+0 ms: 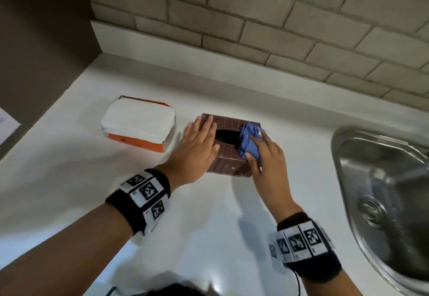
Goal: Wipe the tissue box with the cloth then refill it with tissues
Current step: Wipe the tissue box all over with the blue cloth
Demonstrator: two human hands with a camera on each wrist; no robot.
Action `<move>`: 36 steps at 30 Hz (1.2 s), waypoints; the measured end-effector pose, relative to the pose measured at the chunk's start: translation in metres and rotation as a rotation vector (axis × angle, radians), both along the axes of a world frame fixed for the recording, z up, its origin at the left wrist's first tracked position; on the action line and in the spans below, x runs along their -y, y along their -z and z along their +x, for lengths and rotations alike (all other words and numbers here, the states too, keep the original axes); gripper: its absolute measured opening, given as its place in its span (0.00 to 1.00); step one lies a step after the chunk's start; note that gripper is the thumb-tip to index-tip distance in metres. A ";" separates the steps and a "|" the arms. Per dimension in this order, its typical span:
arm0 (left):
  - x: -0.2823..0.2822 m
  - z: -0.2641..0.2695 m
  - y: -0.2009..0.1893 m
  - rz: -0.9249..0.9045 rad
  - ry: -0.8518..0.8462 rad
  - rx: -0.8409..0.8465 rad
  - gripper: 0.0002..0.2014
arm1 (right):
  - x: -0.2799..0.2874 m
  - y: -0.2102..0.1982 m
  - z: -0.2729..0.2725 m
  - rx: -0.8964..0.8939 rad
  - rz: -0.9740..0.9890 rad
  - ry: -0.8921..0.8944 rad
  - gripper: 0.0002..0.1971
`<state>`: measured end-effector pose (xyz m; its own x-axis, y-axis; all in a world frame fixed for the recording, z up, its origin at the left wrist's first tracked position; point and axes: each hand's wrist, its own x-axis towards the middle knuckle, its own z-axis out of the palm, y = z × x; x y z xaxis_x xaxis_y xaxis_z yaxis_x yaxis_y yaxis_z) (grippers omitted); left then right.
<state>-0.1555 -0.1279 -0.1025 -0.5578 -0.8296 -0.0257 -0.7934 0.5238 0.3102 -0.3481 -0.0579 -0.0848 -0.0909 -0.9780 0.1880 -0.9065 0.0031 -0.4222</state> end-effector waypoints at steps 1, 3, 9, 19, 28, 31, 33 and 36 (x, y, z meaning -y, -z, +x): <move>0.001 0.000 0.002 -0.009 -0.011 0.000 0.37 | -0.005 0.003 0.003 -0.006 -0.015 -0.007 0.23; 0.001 0.001 0.002 -0.034 -0.005 -0.009 0.38 | -0.017 0.001 0.004 -0.041 -0.063 -0.054 0.22; 0.000 -0.002 0.003 -0.046 -0.005 -0.044 0.38 | 0.001 -0.010 -0.013 0.132 -0.048 0.005 0.21; -0.013 -0.002 0.014 0.108 -0.036 -0.316 0.40 | 0.006 -0.027 -0.020 0.448 -0.012 0.018 0.11; 0.005 0.017 0.002 0.536 -0.185 -0.661 0.63 | 0.050 -0.051 -0.003 0.296 0.014 -0.011 0.20; 0.016 0.017 0.004 0.638 -0.200 -0.748 0.64 | 0.062 -0.031 0.007 0.081 0.145 -0.178 0.17; 0.017 0.019 0.006 0.649 -0.147 -0.710 0.64 | 0.064 -0.026 0.005 0.051 0.183 -0.185 0.17; 0.016 0.019 0.011 0.567 -0.084 -0.633 0.68 | 0.062 -0.033 0.005 0.093 0.194 -0.132 0.23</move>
